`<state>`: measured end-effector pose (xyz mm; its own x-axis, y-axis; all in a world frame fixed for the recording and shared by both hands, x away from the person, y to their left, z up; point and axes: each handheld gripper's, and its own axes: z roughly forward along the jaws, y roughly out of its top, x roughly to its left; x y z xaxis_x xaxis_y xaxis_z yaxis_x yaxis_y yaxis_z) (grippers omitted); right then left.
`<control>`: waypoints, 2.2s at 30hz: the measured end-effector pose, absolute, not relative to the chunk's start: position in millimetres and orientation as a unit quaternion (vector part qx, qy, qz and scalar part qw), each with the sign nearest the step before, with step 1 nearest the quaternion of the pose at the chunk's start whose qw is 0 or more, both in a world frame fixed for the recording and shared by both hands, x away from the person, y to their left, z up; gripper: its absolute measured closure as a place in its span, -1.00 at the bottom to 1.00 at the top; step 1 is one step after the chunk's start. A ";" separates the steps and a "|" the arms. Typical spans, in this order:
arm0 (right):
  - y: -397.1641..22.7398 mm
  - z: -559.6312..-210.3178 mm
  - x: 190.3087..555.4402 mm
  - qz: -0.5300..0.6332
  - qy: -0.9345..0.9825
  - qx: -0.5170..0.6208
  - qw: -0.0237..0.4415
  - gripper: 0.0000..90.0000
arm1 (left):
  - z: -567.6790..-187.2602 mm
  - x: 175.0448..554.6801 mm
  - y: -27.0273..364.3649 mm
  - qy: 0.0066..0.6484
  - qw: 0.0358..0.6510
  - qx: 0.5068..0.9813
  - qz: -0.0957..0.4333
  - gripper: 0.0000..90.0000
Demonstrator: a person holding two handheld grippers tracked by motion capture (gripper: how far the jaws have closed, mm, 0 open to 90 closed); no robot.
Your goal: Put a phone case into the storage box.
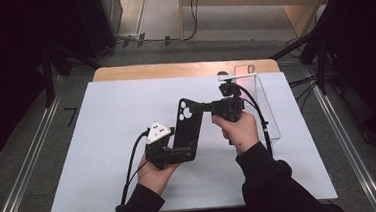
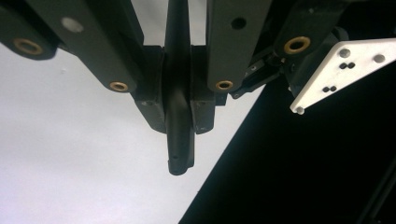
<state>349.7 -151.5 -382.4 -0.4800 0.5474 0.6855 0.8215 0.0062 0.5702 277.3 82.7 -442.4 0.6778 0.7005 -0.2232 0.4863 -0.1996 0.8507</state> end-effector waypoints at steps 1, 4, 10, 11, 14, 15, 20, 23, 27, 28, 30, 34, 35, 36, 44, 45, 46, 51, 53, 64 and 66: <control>-152.3 -382.1 349.7 -0.505 -0.697 -0.492 0.134 0.72 | -441.7 277.9 83.0 0.387 0.498 0.769 0.102 -0.80; -154.0 -381.4 349.1 -0.501 -0.701 -0.493 0.119 0.72 | -440.0 279.5 83.7 0.390 0.489 0.775 0.090 -0.80; -152.7 -379.2 346.6 -0.482 -0.723 -0.489 0.077 0.72 | -434.4 282.2 87.2 0.388 0.468 0.793 0.051 -0.80; -152.5 -379.2 346.4 -0.478 -0.726 -0.489 0.070 0.72 | -433.5 282.4 87.6 0.388 0.464 0.795 0.048 -0.80; -152.8 -379.3 345.6 -0.475 -0.733 -0.483 0.056 0.71 | -430.7 284.0 89.7 0.388 0.452 0.803 0.035 -0.79; -153.1 -379.0 344.9 -0.474 -0.735 -0.482 0.050 0.71 | -429.8 284.5 90.6 0.386 0.449 0.805 0.031 -0.79; -155.3 -377.3 340.4 -0.473 -0.751 -0.460 0.027 0.71 | -424.9 290.1 95.5 0.388 0.431 0.815 -0.001 -0.70; -158.0 -377.2 337.7 -0.468 -0.758 -0.454 0.017 0.71 | -425.8 293.2 96.7 0.386 0.425 0.818 -0.020 -0.69; -162.1 -377.5 334.1 -0.470 -0.766 -0.438 0.007 0.71 | -424.8 294.7 95.5 0.374 0.412 0.830 -0.025 -0.62; -164.1 -377.7 332.6 -0.474 -0.770 -0.427 0.003 0.71 | -423.9 295.0 95.3 0.368 0.412 0.833 -0.026 -0.60; -167.5 -377.9 329.8 -0.479 -0.774 -0.413 -0.004 0.71 | -421.0 295.7 95.2 0.356 0.412 0.839 -0.022 -0.54; -174.3 -377.6 323.9 -0.484 -0.783 -0.391 -0.004 0.71 | -413.1 295.7 95.6 0.328 0.411 0.850 0.001 -0.41; -175.5 -377.5 322.1 -0.484 -0.785 -0.387 -0.003 0.71 | -411.3 296.4 96.2 0.323 0.413 0.851 -0.001 -0.41; -176.7 -377.9 320.4 -0.483 -0.788 -0.381 -0.005 0.71 | -409.7 297.5 96.7 0.319 0.413 0.853 -0.006 -0.40; -185.6 -379.5 311.4 -0.484 -0.801 -0.351 0.013 0.71 | -404.3 309.3 99.8 0.293 0.413 0.862 -0.043 -0.28; -186.3 -379.3 310.5 -0.485 -0.804 -0.345 0.014 0.71 | -402.8 309.3 99.6 0.287 0.412 0.864 -0.040 -0.28; -186.6 -379.1 309.5 -0.485 -0.806 -0.339 0.015 0.71 | -400.9 309.6 99.8 0.283 0.412 0.865 -0.040 -0.28; -188.1 -378.5 306.4 -0.484 -0.812 -0.325 0.032 0.71 | -391.8 311.4 101.4 0.259 0.423 0.867 -0.049 -0.28; -187.0 -378.9 305.4 -0.485 -0.815 -0.315 0.038 0.71 | -388.3 311.3 100.8 0.249 0.428 0.867 -0.050 -0.28; -178.1 -381.2 303.0 -0.487 -0.824 -0.283 0.057 0.71 | -383.3 319.4 96.4 0.224 0.440 0.867 -0.067 -0.29; -176.8 -381.7 303.0 -0.489 -0.824 -0.280 0.062 0.71 | -383.7 320.8 95.4 0.220 0.442 0.867 -0.069 -0.29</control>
